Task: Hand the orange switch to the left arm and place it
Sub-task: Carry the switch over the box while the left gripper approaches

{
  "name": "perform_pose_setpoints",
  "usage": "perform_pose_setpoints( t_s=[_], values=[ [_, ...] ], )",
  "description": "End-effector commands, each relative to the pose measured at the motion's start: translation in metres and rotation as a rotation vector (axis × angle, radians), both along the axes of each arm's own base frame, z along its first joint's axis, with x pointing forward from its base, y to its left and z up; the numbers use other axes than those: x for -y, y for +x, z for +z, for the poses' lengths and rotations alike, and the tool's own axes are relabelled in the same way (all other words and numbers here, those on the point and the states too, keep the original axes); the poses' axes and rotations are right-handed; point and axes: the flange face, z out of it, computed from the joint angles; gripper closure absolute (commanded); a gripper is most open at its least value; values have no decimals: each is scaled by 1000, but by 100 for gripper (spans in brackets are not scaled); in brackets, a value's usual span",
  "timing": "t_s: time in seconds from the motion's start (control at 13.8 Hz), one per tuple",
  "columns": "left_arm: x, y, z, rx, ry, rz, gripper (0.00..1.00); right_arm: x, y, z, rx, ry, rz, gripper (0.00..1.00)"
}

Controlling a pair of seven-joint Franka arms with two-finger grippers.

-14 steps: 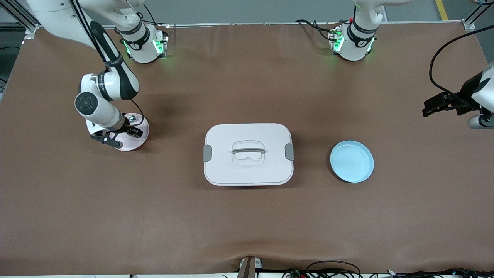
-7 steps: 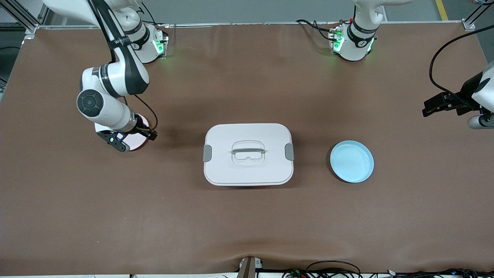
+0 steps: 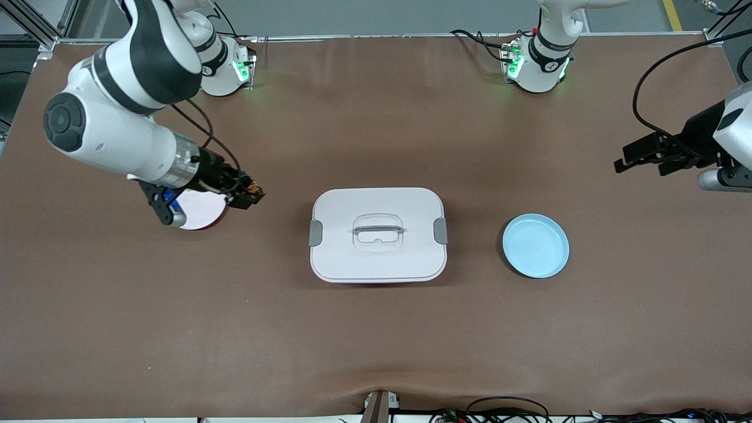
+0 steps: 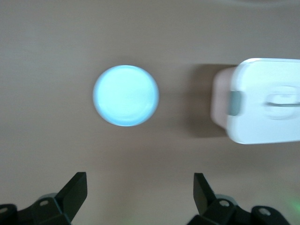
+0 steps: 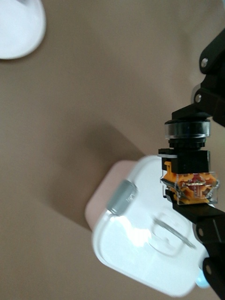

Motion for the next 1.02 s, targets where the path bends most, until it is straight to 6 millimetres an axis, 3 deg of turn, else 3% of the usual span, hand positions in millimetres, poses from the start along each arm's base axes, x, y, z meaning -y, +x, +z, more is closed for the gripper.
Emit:
perform_pose_setpoints(
  t_s=[0.0,0.36,0.51,0.94],
  values=[
    [11,-5,12,-4,-145,-11,0,-46,14,8,-46,71,-111,100],
    [38,14,0,-29,-398,23,0,-138,42,19,-51,96,-349,100],
    [47,23,-13,-47,-461,33,0,-161,52,22,-59,111,-416,100],
    [97,40,-35,-29,-554,36,0,-219,35,40,-87,207,-549,100]
  ],
)
